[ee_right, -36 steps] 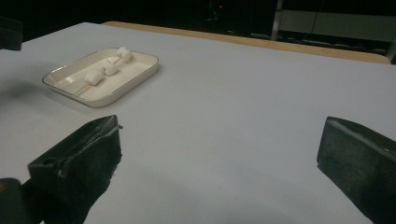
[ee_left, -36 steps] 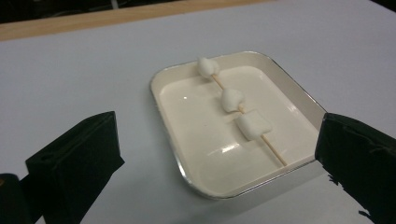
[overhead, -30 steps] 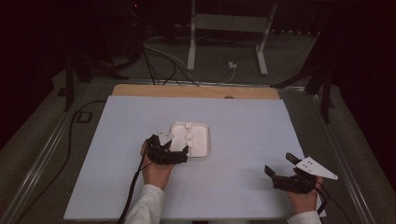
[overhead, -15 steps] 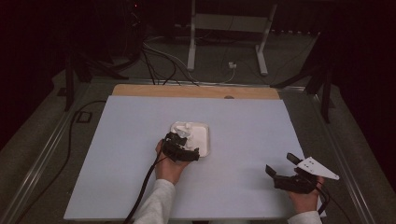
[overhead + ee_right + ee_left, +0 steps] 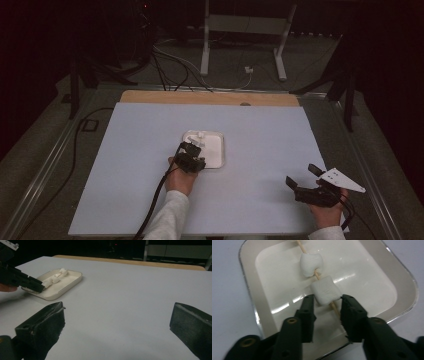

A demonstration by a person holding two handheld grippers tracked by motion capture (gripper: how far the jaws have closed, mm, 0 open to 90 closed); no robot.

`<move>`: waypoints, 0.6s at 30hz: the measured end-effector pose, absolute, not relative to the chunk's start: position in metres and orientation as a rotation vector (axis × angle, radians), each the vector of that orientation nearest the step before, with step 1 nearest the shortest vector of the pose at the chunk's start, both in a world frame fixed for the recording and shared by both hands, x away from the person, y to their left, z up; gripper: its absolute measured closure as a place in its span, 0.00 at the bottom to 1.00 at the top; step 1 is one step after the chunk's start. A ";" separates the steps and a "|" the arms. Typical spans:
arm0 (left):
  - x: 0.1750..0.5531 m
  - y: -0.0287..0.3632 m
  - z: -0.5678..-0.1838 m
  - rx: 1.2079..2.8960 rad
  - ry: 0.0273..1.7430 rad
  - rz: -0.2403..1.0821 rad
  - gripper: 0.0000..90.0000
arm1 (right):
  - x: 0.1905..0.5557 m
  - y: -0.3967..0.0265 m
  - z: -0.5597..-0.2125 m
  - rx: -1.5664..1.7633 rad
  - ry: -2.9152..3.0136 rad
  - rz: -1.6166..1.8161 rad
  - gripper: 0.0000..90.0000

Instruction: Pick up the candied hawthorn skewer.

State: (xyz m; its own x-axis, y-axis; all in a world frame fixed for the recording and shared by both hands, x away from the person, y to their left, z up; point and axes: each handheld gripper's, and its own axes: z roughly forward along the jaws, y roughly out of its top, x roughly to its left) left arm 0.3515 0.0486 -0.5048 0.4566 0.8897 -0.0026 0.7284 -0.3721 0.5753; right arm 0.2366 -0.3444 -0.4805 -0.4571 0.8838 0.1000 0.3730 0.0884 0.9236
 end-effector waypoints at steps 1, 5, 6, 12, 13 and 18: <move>0.352 0.050 -0.504 2.210 1.350 0.421 0.78 | 0.237 -0.344 -0.480 1.233 1.879 1.355 0.00; 0.354 0.056 -0.503 2.222 1.380 0.428 0.85 | 0.237 -0.345 -0.481 1.238 1.878 1.358 0.00; 0.354 0.057 -0.503 2.223 1.385 0.435 0.85 | 0.237 -0.345 -0.481 1.238 1.878 1.358 0.00; 0.353 0.062 -0.500 2.259 1.394 0.431 0.75 | 0.237 -0.346 -0.481 1.248 1.875 1.365 0.00; 0.352 0.062 -0.500 2.269 1.392 0.412 0.71 | 0.237 -0.346 -0.481 1.255 1.873 1.368 0.00; 0.354 0.064 -0.498 2.287 1.387 0.373 0.84 | 0.237 -0.346 -0.482 1.260 1.873 1.371 0.00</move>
